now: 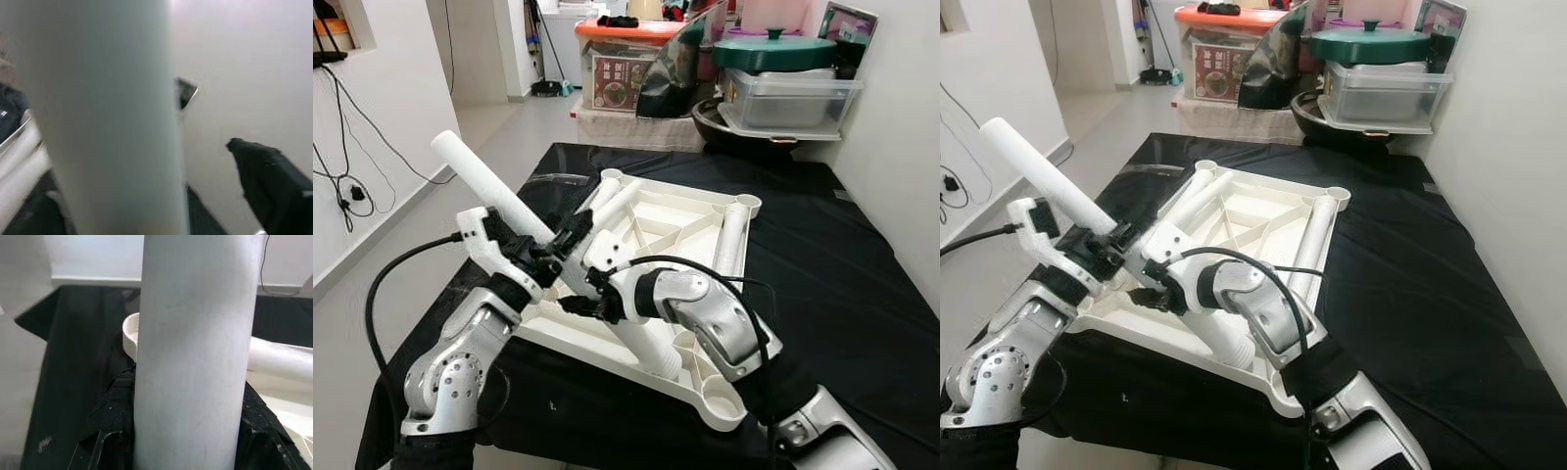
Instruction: Building children table
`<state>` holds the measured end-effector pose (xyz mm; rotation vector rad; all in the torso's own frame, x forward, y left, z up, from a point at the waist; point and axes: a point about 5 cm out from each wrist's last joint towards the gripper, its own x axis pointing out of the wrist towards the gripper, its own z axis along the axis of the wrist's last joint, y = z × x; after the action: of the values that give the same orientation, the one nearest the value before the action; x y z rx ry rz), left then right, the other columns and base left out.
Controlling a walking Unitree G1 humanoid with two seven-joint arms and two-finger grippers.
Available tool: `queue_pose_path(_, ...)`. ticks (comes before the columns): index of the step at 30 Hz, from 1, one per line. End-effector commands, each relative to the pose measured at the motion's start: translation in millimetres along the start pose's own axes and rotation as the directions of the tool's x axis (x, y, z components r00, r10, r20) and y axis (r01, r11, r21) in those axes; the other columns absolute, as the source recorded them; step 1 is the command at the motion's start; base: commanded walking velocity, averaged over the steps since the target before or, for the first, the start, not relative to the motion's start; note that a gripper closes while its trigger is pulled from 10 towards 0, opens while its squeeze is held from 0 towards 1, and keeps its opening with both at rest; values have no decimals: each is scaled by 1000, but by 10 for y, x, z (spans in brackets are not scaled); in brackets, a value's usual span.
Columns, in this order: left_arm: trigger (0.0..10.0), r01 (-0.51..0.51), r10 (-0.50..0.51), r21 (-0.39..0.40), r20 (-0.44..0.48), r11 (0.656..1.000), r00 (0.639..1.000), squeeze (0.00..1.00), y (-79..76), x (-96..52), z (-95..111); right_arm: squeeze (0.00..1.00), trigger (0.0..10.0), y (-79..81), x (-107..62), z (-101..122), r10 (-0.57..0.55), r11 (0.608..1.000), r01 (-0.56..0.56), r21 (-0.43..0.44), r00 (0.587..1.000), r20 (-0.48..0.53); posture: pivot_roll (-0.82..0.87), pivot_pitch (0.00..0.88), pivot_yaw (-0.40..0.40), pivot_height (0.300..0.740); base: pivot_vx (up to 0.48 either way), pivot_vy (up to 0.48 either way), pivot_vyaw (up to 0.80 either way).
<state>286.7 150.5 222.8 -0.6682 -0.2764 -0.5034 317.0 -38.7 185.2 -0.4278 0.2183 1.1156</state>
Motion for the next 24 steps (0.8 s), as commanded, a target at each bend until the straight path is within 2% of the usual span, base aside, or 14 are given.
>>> queue_pose_path(1, 10000, 16, -16, -23, 12, 1000, 1000, 1000, -23, -32, 38, 0, 0, -105, -83, -80, -43, 999, 43, 5, 998, -39, 65, 0, -53, 740, 0, 0, 0)
queue_pose_path(2, 10000, 18, -17, -28, 17, 999, 1000, 1000, -28, -45, 54, 0, 0, -141, -112, -70, -56, 998, 56, 11, 998, -33, 66, 0, -54, 740, 0, 0, 0)
queue_pose_path(3, 10000, 30, -29, -31, 33, 999, 999, 443, -44, -64, 95, 0, 0, -189, -151, -65, -73, 997, 74, 19, 997, -27, 66, 0, -54, 740, 0, 0, 0)
queue_pose_path(4, 10000, 45, -44, -31, 55, 998, 998, 0, -64, -83, 154, 0, 0, -260, -205, -56, -104, 994, 104, 38, 994, -17, 68, 0, -57, 740, 0, 0, 0)
queue_pose_path(5, 10000, 74, -72, -27, 82, 997, 994, 0, -100, -109, 229, 0, 0, -360, -286, -45, -144, 987, 144, 66, 990, -3, 69, 0, -58, 740, 0, 0, 0)
queue_pose_path(8, 10000, 101, -98, -27, 92, 995, 991, 0, -144, -122, 270, 0, 0, -490, -383, -17, -201, 975, 197, 106, 979, 20, 72, 0, -59, 740, 0, 0, 0)
queue_pose_path(9, 10000, 101, -98, -27, 92, 995, 991, 0, -144, -122, 270, 0, 0, -490, -383, -17, -201, 975, 197, 106, 979, 20, 72, 0, -59, 740, 0, 0, 0)
queue_pose_path(12, 10000, 117, -114, -28, 79, 993, 990, 0, -177, -142, 247, 0, 0, -674, -529, 80, -274, 951, 259, 171, 959, 70, 72, 0, -60, 740, 0, 0, 0)
queue_pose_path(13, 10000, 117, -114, -28, 79, 993, 990, 0, -177, -142, 247, 0, 0, -674, -529, 80, -274, 951, 259, 171, 959, 70, 72, 0, -60, 740, 0, 0, 0)
queue_pose_path(16, 10000, 111, -109, -40, 53, 993, 993, 0, -183, -170, 194, 0, 0, -823, -716, 229, -318, 931, 283, 231, 939, 134, 69, 0, -60, 740, 0, 0, 0)
queue_pose_path(18, 10000, 111, -109, -40, 53, 993, 993, 0, -183, -170, 194, 0, 0, -823, -716, 229, -318, 931, 283, 231, 939, 134, 69, 0, -60, 740, 0, 0, 0)
queue_pose_path(21, 10000, 87, -85, -54, 33, 995, 996, 0, -135, -210, 163, 0, 0, -857, -876, 429, -309, 928, 241, 286, 924, 224, 62, 0, -58, 740, 0, 0, 0)
queue_pose_path(22, 10000, 87, -85, -54, 33, 995, 996, 0, -135, -210, 163, 0, 0, -857, -876, 429, -309, 928, 241, 286, 924, 224, 62, 0, -58, 740, 0, 0, 0)
queue_pose_path(24, 10000, 71, -71, -59, 14, 996, 997, 0, -96, -236, 129, 0, 0, -885, -939, 559, -328, 920, 233, 315, 897, 296, 56, 0, -54, 740, 0, 0, 0)
